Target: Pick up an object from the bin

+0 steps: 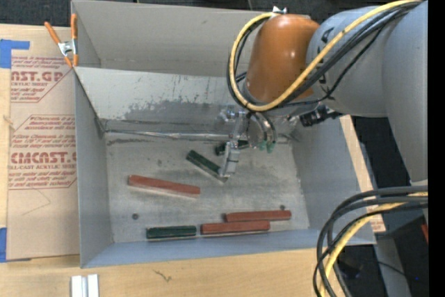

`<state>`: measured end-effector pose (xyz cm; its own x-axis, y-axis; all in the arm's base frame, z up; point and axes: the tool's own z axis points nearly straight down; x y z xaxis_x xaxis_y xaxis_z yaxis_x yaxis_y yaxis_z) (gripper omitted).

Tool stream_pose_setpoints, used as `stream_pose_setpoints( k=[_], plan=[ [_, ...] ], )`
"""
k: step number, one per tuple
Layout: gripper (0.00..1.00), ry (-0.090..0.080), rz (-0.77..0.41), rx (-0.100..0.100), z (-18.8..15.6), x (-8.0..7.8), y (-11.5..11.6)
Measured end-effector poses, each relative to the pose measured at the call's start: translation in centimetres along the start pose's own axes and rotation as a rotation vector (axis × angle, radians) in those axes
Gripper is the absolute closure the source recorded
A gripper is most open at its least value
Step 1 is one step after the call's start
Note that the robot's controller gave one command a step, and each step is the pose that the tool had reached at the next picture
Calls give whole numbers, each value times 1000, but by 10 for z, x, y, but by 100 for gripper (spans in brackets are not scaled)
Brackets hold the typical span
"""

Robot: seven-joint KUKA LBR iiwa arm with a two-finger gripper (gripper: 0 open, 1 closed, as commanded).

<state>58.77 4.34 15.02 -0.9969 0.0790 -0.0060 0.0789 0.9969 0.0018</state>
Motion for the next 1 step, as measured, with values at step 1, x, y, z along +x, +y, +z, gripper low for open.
stream_pose_setpoints(
  k=[1],
  plan=[
    [0,9,33,1,59,1,1]
  ],
)
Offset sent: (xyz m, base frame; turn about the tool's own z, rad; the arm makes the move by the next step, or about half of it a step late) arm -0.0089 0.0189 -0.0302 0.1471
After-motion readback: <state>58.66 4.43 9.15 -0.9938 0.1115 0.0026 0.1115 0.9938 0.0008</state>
